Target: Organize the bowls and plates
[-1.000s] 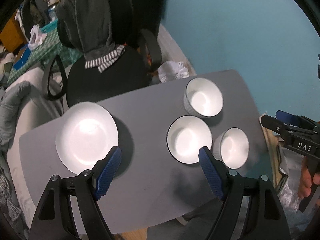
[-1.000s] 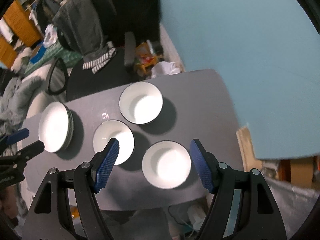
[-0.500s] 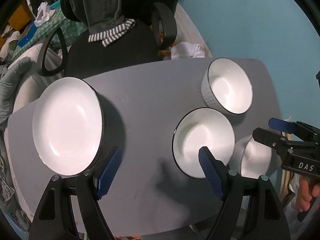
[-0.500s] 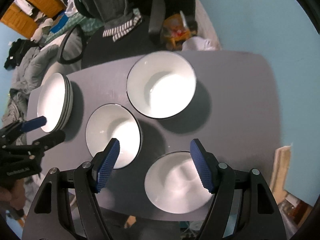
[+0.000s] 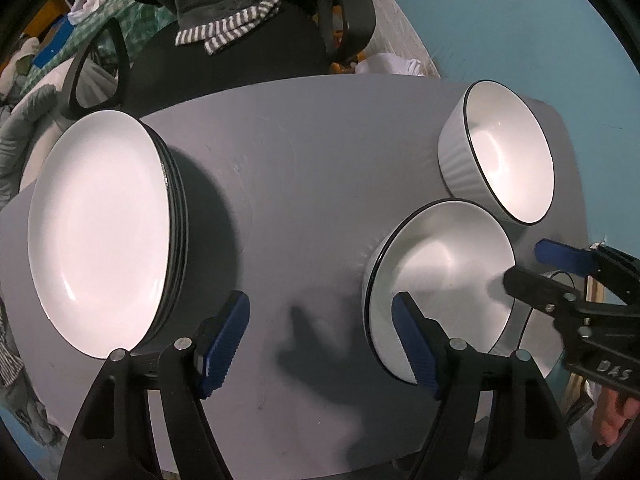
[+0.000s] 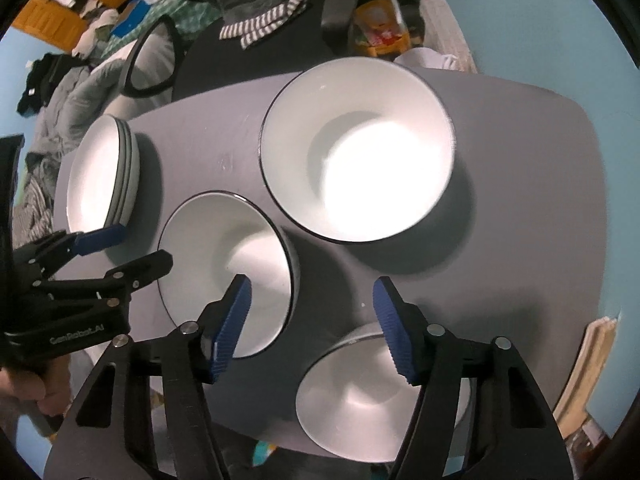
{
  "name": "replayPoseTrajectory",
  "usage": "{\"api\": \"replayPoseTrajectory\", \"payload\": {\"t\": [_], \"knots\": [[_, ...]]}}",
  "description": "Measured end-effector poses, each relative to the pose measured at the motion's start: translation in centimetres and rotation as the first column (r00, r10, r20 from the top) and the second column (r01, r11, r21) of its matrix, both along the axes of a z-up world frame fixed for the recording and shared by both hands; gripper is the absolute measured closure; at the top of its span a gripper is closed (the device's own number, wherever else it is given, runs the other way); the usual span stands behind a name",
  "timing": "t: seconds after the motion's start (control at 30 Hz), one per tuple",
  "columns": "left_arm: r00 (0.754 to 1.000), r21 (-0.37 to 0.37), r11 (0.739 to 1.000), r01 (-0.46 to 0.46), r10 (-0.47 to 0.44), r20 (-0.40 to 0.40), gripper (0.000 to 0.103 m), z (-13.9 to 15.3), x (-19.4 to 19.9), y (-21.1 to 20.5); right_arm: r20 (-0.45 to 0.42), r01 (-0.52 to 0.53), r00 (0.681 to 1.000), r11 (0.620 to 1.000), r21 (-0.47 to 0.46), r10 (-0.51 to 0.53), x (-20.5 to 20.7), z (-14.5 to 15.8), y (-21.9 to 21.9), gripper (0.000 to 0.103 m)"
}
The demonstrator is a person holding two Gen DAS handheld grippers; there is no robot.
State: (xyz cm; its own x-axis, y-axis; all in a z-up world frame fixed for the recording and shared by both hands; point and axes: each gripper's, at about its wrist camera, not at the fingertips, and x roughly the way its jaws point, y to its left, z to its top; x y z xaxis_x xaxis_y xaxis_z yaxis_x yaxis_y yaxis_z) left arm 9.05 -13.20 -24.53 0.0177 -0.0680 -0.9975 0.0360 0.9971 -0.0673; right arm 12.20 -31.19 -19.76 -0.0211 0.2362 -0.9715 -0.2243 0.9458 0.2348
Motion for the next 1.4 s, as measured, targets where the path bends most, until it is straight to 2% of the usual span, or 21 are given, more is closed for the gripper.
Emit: {"api": "replayPoseTrajectory", "payload": {"t": [0.1,0.17,0.27,0.37,0.47,0.5,0.77,1.17,1.4], "knots": [[1.0,0.001,1.0,0.006,-0.006,-0.007,0.035,-0.5,0.3,-0.2,-0.018,-0.016,1.0,1.0,-0.01,0.016,0.3,-0.8,0.3,0.05],[0.999,0.001,1.0,-0.002,0.002,-0.033,0.047,-1.0,0.3,-0.3,-0.023,-0.026,0.999,0.999,-0.021,0.025,0.2,-1.1,0.6,0.052],[0.998,-0.024,0.999,-0.023,0.021,-0.064,0.057,-1.6,0.3,-0.3,-0.036,-0.035,0.999,0.999,-0.027,0.034,0.2,-1.5,1.0,0.058],[0.996,-0.052,0.997,-0.048,0.044,-0.083,0.067,-2.0,0.1,-0.1,-0.06,-0.034,0.998,0.999,-0.021,0.033,0.1,-2.2,1.2,0.068],[0.993,-0.088,0.993,-0.074,0.065,-0.1,0.076,-2.3,0.0,0.0,-0.096,-0.024,0.995,0.999,-0.025,0.021,0.3,-2.9,1.0,0.083],[0.993,-0.086,0.994,-0.074,0.065,-0.098,0.076,-2.3,0.0,-0.1,-0.11,-0.017,0.994,1.0,-0.016,0.015,0.4,-3.1,0.9,0.086],[0.993,-0.097,0.994,-0.059,0.048,-0.112,0.097,-2.6,-0.5,-1.4,-0.133,-0.002,0.991,1.0,0.012,0.003,0.5,-3.3,0.2,0.092],[0.988,-0.121,0.989,-0.079,0.062,-0.144,0.097,-3.4,0.3,-0.9,-0.131,-0.032,0.991,0.998,-0.048,0.026,0.4,-3.9,1.8,0.096],[0.99,-0.114,0.992,-0.057,0.042,-0.132,0.097,-3.5,0.0,-0.1,-0.128,-0.026,0.992,0.997,-0.073,0.017,0.5,-4.2,2.6,0.097]]}}
